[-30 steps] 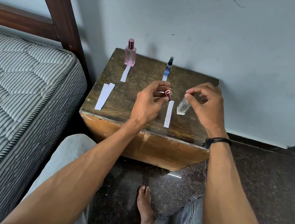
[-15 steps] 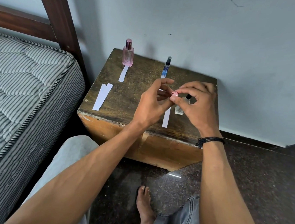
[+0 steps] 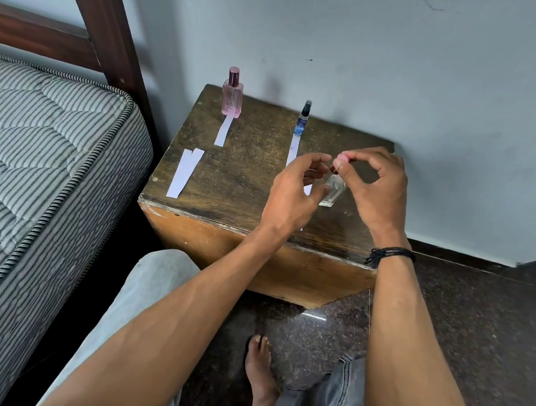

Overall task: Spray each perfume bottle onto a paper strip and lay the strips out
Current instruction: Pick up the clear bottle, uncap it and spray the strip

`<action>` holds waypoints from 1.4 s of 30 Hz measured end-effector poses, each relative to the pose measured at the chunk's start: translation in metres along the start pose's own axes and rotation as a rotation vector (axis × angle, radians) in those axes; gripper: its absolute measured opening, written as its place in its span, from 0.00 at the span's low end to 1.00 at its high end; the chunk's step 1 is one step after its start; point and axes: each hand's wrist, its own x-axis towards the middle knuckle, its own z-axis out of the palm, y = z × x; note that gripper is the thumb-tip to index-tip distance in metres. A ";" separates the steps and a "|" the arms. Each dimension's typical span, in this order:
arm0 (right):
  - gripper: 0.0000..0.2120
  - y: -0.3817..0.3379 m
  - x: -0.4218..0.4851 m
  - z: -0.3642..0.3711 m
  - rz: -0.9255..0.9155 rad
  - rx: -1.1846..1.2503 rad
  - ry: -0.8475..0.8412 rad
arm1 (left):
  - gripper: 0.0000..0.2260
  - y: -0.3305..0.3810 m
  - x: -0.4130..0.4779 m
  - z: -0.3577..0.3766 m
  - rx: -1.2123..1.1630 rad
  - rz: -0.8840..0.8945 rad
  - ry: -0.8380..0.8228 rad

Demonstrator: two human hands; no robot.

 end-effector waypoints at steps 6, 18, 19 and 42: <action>0.07 0.005 0.002 -0.003 0.074 0.146 0.096 | 0.22 -0.007 0.001 0.009 0.094 -0.065 -0.037; 0.02 0.008 -0.004 -0.004 0.106 0.115 0.006 | 0.18 -0.012 0.004 0.016 0.170 -0.070 -0.101; 0.02 0.009 -0.005 -0.004 0.105 0.099 -0.010 | 0.18 -0.012 0.004 0.017 0.171 -0.071 -0.099; 0.08 0.009 -0.006 -0.005 0.108 0.007 -0.130 | 0.14 -0.011 0.007 0.015 0.197 -0.050 -0.113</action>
